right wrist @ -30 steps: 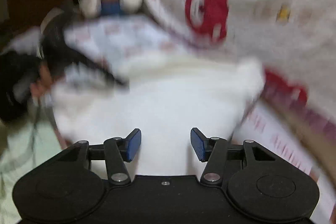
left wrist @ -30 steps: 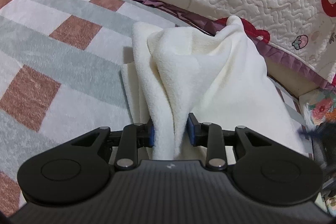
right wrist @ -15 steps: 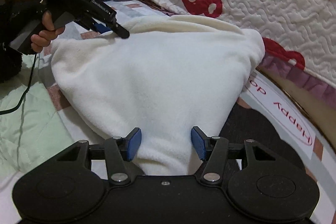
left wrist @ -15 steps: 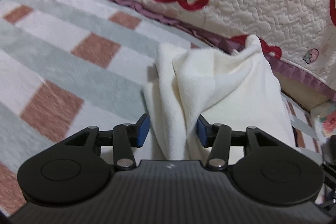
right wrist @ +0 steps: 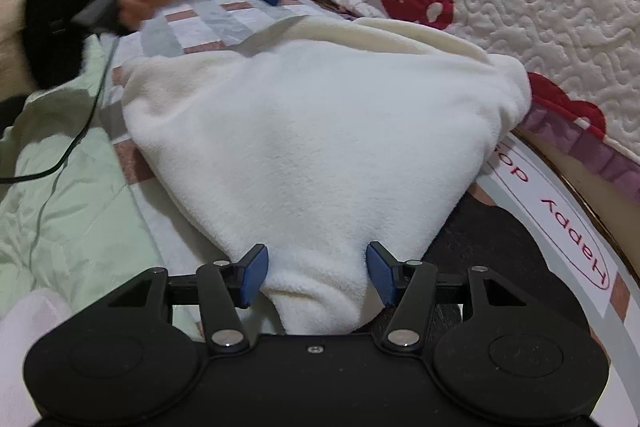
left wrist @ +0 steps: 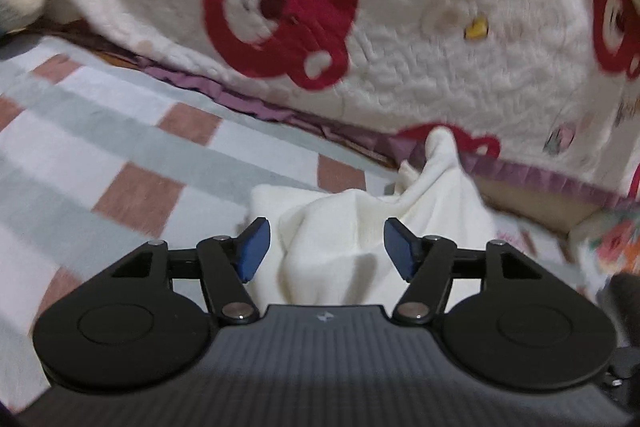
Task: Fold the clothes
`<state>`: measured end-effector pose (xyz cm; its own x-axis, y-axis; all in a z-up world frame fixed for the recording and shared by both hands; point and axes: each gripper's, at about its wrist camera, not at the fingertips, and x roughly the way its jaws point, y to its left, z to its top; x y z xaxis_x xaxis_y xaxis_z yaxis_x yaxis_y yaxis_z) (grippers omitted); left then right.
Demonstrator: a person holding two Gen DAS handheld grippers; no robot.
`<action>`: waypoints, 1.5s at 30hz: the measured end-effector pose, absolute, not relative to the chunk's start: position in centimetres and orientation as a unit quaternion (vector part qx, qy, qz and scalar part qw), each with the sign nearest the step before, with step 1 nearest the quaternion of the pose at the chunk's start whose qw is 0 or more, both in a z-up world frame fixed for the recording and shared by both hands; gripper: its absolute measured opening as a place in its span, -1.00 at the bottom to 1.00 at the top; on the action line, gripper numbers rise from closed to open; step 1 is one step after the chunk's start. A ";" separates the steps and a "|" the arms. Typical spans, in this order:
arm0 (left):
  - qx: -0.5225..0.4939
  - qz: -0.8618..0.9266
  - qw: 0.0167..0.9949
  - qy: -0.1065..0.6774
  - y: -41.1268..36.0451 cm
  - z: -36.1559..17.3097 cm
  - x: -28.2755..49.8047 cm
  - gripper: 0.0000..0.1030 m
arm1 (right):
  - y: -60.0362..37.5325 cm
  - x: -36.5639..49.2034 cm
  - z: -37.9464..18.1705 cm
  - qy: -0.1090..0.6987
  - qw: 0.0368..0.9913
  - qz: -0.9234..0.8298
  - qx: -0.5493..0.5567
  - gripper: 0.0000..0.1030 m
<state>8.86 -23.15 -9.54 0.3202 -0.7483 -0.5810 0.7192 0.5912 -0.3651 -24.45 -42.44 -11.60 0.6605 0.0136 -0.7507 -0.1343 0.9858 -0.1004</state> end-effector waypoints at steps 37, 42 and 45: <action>0.038 -0.322 0.866 0.381 -23.4 -9.5 11.3 -0.09 | -41.3 -25.2 -12.2 0.391 0.909 0.064 -0.131 0.37; -0.110 -0.354 0.808 0.458 -21.8 -11.0 14.2 -0.13 | -41.0 -25.0 -12.3 0.398 0.902 0.067 -0.151 0.38; -0.261 -0.364 0.717 0.534 -20.1 -13.3 17.7 -0.25 | -40.8 -24.9 -12.2 0.401 0.901 0.065 -0.153 0.39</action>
